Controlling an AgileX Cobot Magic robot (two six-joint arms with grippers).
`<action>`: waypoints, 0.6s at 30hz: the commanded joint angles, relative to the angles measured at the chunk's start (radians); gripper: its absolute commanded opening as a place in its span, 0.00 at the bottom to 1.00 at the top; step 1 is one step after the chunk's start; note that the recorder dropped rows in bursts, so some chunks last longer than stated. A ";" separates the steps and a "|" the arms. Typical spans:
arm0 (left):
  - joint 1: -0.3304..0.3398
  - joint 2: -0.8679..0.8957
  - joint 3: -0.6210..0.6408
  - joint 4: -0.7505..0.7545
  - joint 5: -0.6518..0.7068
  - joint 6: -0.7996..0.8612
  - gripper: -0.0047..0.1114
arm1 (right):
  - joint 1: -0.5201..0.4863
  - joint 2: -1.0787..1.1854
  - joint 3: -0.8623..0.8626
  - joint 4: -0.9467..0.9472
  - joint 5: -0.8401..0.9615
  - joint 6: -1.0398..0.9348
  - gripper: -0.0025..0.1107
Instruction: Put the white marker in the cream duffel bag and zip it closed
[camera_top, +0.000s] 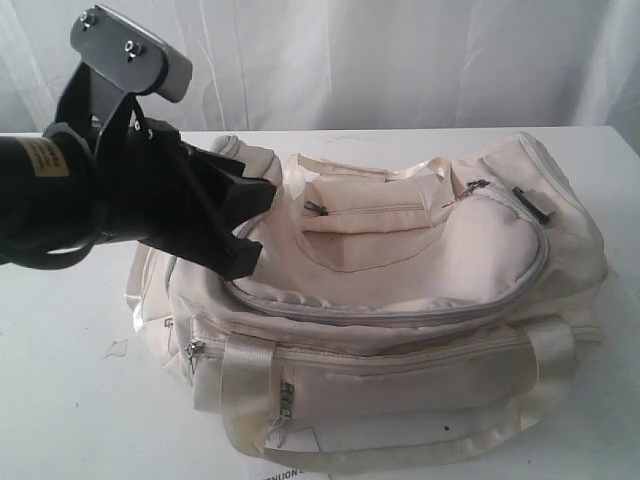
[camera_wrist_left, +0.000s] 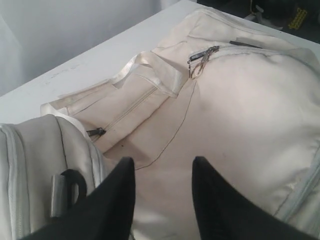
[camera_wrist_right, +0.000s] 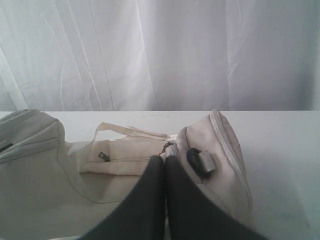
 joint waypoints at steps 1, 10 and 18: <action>0.001 -0.019 0.028 -0.013 0.001 -0.013 0.41 | -0.004 -0.005 0.001 0.002 -0.010 0.005 0.02; 0.001 -0.019 0.036 -0.013 0.033 -0.006 0.41 | -0.004 -0.005 0.001 0.002 -0.010 0.005 0.02; 0.001 -0.019 0.036 -0.013 0.093 -0.006 0.41 | -0.004 -0.005 0.001 0.002 -0.010 0.005 0.02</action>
